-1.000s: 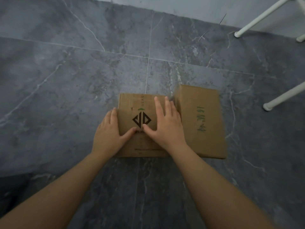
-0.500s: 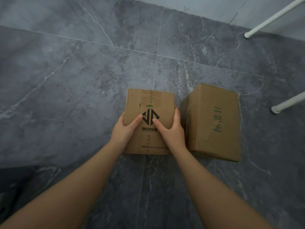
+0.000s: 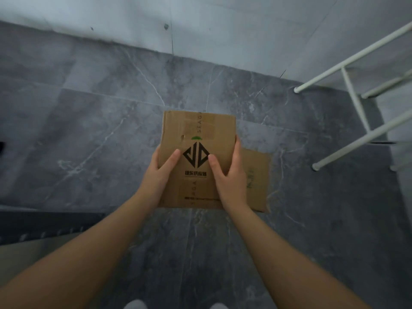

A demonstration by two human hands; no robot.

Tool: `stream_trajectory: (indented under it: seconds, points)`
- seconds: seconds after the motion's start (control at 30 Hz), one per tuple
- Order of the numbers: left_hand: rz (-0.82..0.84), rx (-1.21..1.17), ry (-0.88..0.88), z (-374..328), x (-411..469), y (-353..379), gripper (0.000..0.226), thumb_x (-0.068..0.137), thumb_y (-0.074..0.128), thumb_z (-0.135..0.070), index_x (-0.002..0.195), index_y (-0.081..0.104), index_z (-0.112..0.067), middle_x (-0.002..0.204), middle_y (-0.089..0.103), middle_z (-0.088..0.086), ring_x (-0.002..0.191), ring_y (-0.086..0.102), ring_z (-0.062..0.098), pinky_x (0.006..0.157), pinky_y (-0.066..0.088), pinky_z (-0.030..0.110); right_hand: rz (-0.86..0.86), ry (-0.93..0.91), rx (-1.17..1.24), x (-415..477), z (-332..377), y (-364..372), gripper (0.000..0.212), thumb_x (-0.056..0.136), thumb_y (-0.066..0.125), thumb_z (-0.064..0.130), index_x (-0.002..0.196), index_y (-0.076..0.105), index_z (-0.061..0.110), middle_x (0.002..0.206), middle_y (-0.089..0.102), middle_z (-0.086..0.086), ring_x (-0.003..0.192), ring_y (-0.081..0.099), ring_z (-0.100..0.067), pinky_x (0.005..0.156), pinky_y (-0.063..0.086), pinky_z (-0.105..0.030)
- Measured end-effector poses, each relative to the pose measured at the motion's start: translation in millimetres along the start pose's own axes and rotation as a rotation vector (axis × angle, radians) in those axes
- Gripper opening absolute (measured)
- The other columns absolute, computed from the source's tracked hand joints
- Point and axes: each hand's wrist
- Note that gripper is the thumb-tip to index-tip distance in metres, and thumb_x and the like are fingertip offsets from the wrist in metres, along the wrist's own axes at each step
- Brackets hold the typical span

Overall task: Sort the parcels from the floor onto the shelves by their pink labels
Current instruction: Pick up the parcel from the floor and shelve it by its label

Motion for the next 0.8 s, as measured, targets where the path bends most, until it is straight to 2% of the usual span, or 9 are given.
stream_trajectory:
  seconds: [0.07,0.2,0.3,0.4,0.53,0.7,0.8]
  points:
    - [0.006,-0.011,0.03,-43.3,-30.6,4.1,0.041,0.087,0.055,-0.037,0.125,0.04,-0.033,0.105,0.062,-0.004,0.086,0.063,0.011,0.05,0.052,0.016,-0.013,-0.037,0.0,-11.1,46.5,-21.2,0.078,0.088,0.054,0.044,0.148,0.004,0.032,0.153,0.026,0.006,0.136,0.033,-0.01,0.109,0.032,-0.028]
    - [0.021,-0.003,0.119,-136.5,-87.3,14.9,0.051,0.085,0.057,-0.039,0.132,0.04,-0.029,0.111,0.064,0.002,0.092,0.065,0.017,0.065,0.055,0.028,-0.039,-0.115,0.04,-31.8,146.4,-65.1,0.078,0.088,0.054,0.043,0.147,0.004,0.032,0.154,0.024,0.006,0.137,0.033,-0.012,0.111,0.035,-0.038]
    - [0.033,0.003,0.208,-207.6,-126.8,24.7,0.043,0.086,0.056,-0.037,0.126,0.04,-0.031,0.105,0.063,-0.002,0.088,0.064,0.013,0.06,0.056,0.024,-0.072,-0.176,0.052,-44.2,216.7,-98.9,0.078,0.089,0.053,0.041,0.148,0.003,0.031,0.154,0.026,0.004,0.135,0.036,-0.014,0.109,0.036,-0.035]
    - [0.055,0.02,0.297,-274.2,-164.0,37.7,0.047,0.085,0.057,-0.039,0.128,0.039,-0.032,0.105,0.063,-0.004,0.089,0.065,0.013,0.064,0.055,0.025,-0.116,-0.232,0.071,-54.7,280.3,-130.7,0.076,0.09,0.052,0.04,0.147,0.002,0.033,0.153,0.026,0.005,0.132,0.038,-0.013,0.101,0.036,-0.025]
    - [0.057,0.012,0.408,-355.4,-213.6,53.8,0.037,0.088,0.054,-0.036,0.122,0.038,-0.037,0.097,0.061,-0.009,0.077,0.063,0.003,0.05,0.051,0.013,-0.17,-0.323,0.076,-67.5,361.4,-170.9,0.076,0.09,0.052,0.04,0.147,0.003,0.033,0.153,0.027,0.004,0.133,0.038,-0.014,0.104,0.038,-0.03]
    - [0.098,-0.017,0.559,-451.0,-268.9,70.8,0.04,0.086,0.056,-0.036,0.124,0.044,-0.031,0.111,0.064,-0.001,0.092,0.067,0.013,0.073,0.058,0.029,-0.232,-0.458,0.085,-83.8,462.7,-223.5,0.076,0.089,0.053,0.04,0.147,0.004,0.032,0.153,0.029,0.002,0.132,0.04,-0.017,0.107,0.039,-0.038]
    - [0.088,-0.006,0.683,-507.4,-302.8,80.2,0.047,0.086,0.056,-0.038,0.13,0.041,-0.03,0.109,0.064,-0.006,0.091,0.066,0.009,0.07,0.056,0.024,-0.262,-0.546,0.091,-91.2,520.1,-251.1,0.078,0.089,0.053,0.044,0.147,0.002,0.035,0.152,0.028,0.003,0.13,0.042,-0.017,0.106,0.04,-0.037]
Point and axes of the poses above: each hand's wrist, its own x-axis towards the middle knuckle, its own y-axis out of the palm, z = x × y
